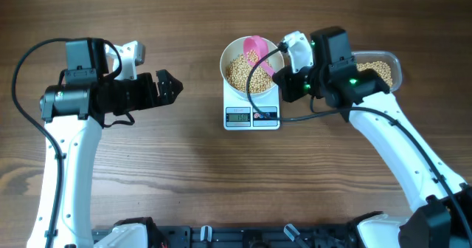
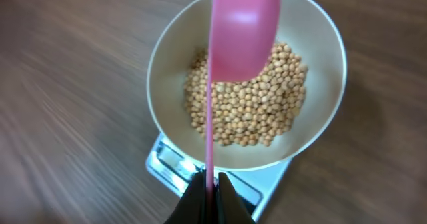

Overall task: Scoop item into bowl and weigh 150g on scale
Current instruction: 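Shake the pink scoop over the bowl to drop a few more soybeans, then carry the pink scoop with the right gripper back over the soybean tub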

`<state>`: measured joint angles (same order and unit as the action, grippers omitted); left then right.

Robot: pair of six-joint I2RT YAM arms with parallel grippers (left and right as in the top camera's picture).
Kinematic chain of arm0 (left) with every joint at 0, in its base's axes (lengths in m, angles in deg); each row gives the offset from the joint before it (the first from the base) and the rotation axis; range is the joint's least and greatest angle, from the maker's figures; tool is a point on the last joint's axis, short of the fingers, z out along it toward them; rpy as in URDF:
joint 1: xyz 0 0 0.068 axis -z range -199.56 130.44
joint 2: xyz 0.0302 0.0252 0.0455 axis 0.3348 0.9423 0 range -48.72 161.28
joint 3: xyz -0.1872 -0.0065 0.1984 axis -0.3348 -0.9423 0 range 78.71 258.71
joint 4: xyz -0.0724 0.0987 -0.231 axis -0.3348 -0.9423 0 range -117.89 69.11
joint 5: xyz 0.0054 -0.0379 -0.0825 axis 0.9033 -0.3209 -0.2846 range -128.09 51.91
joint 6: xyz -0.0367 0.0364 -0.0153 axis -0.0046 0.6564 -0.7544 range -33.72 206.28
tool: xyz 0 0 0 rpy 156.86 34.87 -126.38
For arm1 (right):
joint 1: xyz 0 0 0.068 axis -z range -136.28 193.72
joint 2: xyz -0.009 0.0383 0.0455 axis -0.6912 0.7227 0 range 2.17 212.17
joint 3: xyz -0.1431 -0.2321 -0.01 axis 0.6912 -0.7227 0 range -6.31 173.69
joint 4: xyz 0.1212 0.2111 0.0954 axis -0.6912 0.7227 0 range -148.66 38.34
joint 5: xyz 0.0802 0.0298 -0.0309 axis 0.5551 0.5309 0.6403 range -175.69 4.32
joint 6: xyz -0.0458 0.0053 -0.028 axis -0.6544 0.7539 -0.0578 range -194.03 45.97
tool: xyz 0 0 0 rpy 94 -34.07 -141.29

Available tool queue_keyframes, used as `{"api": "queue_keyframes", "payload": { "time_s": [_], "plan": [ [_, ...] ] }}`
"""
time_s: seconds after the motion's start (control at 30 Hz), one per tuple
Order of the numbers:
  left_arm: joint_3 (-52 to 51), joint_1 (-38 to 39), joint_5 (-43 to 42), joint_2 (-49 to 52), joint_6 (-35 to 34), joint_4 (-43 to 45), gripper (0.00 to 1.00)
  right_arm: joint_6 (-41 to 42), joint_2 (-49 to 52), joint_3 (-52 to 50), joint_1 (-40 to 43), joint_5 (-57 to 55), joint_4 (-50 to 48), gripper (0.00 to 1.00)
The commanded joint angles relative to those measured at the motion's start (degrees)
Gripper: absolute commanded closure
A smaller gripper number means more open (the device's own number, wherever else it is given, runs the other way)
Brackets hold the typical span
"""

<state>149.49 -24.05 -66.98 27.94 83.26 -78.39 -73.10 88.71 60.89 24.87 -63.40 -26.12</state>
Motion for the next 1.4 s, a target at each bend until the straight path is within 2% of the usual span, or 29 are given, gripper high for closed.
{"api": "queue_keyframes", "payload": {
  "time_s": [0.0,0.1,0.37,0.57,0.8,0.97,1.07,1.3,1.37],
  "plan": [
    [1.07,0.15,-1.07,-0.15,1.14,0.00,0.00,5.64,-0.50,1.05,2.40,7.32,-0.39,0.96],
    [1.07,0.15,-1.07,-0.15,1.14,0.00,0.00,8.33,-0.52,1.05,5.07,9.81,-1.07,0.96],
    [1.07,0.15,-1.07,-0.15,1.14,0.00,0.00,15.13,-0.52,1.05,16.50,30.97,-6.21,0.96],
    [1.07,0.15,-1.07,-0.15,1.14,0.00,0.00,18.78,-0.85,1.05,25.81,33.42,-6.29,0.96],
    [1.07,0.15,-1.07,-0.15,1.14,0.00,0.00,18.93,-1.70,1.05,38.32,42.56,-6.01,0.96],
    [1.07,0.15,-1.07,-0.15,1.14,0.00,0.00,18.67,-1.68,1.05,43.80,42.42,-5.27,0.96],
    [1.07,0.15,-1.07,-0.15,1.14,0.00,0.00,18.43,-1.70,1.05,46.23,38.60,-3.91,0.96],
    [1.07,0.15,-1.07,-0.15,1.14,0.00,0.00,7.52,-1.70,1.05,50.03,28.22,8.39,0.96],
    [1.07,0.15,-1.07,-0.15,1.14,0.00,0.00,4.07,-1.70,1.05,50.64,21.92,11.13,0.96]
  ]
}}
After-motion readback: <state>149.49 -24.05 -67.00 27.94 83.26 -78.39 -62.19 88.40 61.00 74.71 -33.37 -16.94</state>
